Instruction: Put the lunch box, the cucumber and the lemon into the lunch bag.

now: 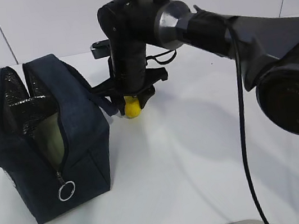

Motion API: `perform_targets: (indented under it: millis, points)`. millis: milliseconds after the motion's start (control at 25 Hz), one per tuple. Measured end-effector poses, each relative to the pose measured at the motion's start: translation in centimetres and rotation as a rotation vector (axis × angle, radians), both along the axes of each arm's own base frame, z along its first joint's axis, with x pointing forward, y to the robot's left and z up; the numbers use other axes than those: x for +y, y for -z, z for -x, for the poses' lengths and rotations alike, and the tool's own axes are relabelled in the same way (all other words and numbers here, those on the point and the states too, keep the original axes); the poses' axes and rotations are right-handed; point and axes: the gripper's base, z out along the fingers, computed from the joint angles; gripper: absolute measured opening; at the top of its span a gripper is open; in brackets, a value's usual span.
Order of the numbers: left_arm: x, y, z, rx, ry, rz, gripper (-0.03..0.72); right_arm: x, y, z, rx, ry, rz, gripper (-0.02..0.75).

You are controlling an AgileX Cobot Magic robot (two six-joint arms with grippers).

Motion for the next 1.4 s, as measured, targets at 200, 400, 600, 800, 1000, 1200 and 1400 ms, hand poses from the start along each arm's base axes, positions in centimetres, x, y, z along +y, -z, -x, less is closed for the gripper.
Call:
perform_targets:
  millis: [200,400,600,800,1000,1200,1400]
  points:
    - [-0.1,-0.1,0.0,-0.001,-0.004,0.012,-0.010,-0.7,-2.7,-1.0,-0.127,0.001,0.065,0.358]
    - [-0.1,-0.1,-0.1,-0.002,-0.010,0.029,-0.010,-0.9,-5.9,-1.5,-0.240,0.013,0.052,0.358]
    - [-0.2,-0.2,-0.1,-0.002,-0.016,0.044,-0.010,-0.2,-8.4,-1.2,-0.273,-0.029,-0.061,0.357]
    - [-0.4,-0.4,-0.2,-0.004,-0.027,0.078,-0.010,0.6,-10.6,-0.1,-0.250,-0.105,-0.181,0.356]
    - [-0.6,-0.6,-0.2,-0.009,-0.037,0.116,-0.010,0.8,-13.7,1.3,-0.261,-0.166,-0.280,0.356]
    - [-0.8,-1.0,-0.4,-0.030,-0.044,0.173,-0.010,1.8,-15.6,2.8,-0.213,-0.260,-0.446,0.356]
    - [-1.1,-1.4,-0.6,-0.050,-0.051,0.222,-0.010,2.9,-16.2,3.8,-0.148,-0.322,-0.588,0.356]
